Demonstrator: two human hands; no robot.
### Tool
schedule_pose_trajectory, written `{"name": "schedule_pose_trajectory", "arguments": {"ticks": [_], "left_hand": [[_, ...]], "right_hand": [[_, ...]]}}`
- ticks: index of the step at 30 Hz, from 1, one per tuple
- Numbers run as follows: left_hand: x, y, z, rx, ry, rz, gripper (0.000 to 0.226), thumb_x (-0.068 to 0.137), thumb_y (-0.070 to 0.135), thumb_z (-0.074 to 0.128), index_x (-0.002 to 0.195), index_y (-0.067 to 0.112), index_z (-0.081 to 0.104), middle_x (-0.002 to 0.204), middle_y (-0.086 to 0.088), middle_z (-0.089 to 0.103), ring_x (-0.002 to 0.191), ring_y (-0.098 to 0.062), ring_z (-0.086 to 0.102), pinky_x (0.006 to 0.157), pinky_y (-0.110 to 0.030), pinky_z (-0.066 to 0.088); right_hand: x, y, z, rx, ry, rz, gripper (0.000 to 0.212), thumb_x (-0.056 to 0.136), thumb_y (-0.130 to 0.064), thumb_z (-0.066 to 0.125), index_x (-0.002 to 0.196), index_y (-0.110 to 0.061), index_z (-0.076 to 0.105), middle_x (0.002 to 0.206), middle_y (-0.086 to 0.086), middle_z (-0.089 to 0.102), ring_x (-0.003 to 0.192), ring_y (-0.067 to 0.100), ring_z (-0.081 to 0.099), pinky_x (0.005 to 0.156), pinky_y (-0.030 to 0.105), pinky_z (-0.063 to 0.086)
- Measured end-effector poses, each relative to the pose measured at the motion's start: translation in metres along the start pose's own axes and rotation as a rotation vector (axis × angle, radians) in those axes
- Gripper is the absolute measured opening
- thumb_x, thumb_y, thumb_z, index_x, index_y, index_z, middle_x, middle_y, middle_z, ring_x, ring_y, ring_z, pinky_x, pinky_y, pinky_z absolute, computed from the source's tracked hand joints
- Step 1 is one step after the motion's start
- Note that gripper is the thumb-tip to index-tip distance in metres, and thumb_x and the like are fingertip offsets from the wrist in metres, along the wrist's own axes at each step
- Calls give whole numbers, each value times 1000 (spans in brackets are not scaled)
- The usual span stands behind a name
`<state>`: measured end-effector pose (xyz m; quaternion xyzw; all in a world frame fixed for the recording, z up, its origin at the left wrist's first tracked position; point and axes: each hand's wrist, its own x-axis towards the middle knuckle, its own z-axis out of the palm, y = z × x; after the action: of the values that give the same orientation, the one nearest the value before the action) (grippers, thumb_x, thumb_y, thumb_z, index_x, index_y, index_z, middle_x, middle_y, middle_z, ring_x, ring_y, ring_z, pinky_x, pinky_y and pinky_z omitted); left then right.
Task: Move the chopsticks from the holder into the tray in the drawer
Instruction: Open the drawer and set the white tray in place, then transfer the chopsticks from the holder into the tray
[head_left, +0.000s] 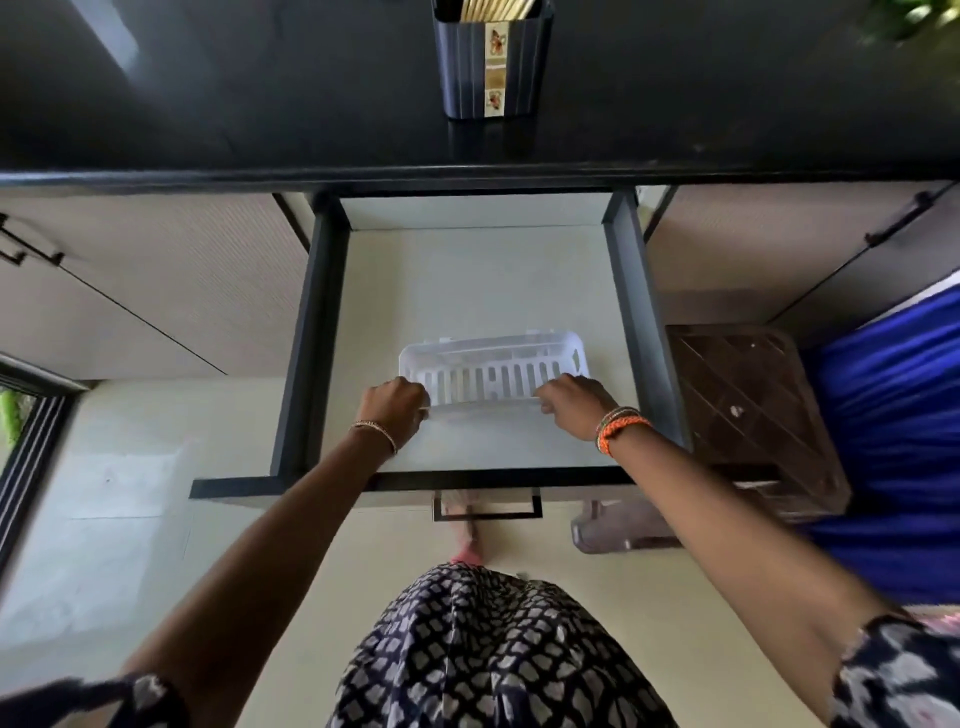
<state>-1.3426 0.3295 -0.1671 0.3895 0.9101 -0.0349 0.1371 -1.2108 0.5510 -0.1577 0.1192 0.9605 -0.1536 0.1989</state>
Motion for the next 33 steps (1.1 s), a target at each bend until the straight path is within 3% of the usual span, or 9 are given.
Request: {"name": "schedule_pose_trajectory", "arguments": {"ticks": [5,11,13,16,19,21,25,29,33], "left_hand": [[-2,9,4,31,-71,-43,17,84,19,62,98,14,68,98,-12,70,89,-31,66,72,-35,51],[6,2,7,-2,-89,-44,16,86,16,56,98,13,68,98,-12,69,89,-31,66,73,-35,51],[9,0,7,26,-125,5,24,88,15,52,111,15,61,106,-10,67,96,-29,64,76,-35,52],[12,-4,-3,80,-247,154,50,89,17,51,137,22,35,126,-6,55,113,-25,56,82,-37,50],[24,-13,-37,-5,-294,218,49,87,22,55,134,26,40,131,-3,52,118,-24,53,90,-37,48],[45,-18,-75,-180,-237,198,38,84,22,58,122,23,54,124,-4,59,110,-23,57,92,-35,48],[98,-24,-172,-383,62,178,24,85,13,55,106,15,65,108,-7,70,95,-26,65,90,-35,51],[138,-22,-250,-569,309,148,27,83,4,49,99,14,68,101,-7,72,93,-22,67,89,-32,52],[181,-23,-289,-639,486,114,31,83,1,45,100,12,68,102,-8,72,95,-22,66,87,-31,51]], "right_hand": [[-3,-5,12,-63,-44,42,23,85,4,47,96,-7,65,106,15,66,99,34,64,73,32,43],[10,-4,15,-81,-36,62,22,86,2,45,96,-4,64,104,18,67,96,36,64,75,34,47],[9,-7,13,-87,-54,79,20,84,0,47,94,-4,64,103,18,67,95,37,64,75,34,48],[8,-9,-2,-87,-25,58,28,80,-16,54,104,-8,65,106,12,70,101,32,63,87,34,51],[8,-15,-39,-32,111,15,36,77,-29,57,109,-16,67,105,2,73,102,26,64,89,32,52],[12,-18,-76,38,199,0,32,79,-27,57,108,-19,69,103,-1,73,100,22,65,85,31,51],[34,-25,-166,153,473,-7,25,82,-17,54,98,-20,73,97,0,75,92,22,68,78,32,56],[65,-25,-251,409,777,-15,21,82,-12,56,88,-16,76,87,2,76,82,17,70,72,29,56],[122,-1,-317,742,963,1,21,82,0,55,89,-1,74,84,14,75,78,20,70,81,35,58]]}}
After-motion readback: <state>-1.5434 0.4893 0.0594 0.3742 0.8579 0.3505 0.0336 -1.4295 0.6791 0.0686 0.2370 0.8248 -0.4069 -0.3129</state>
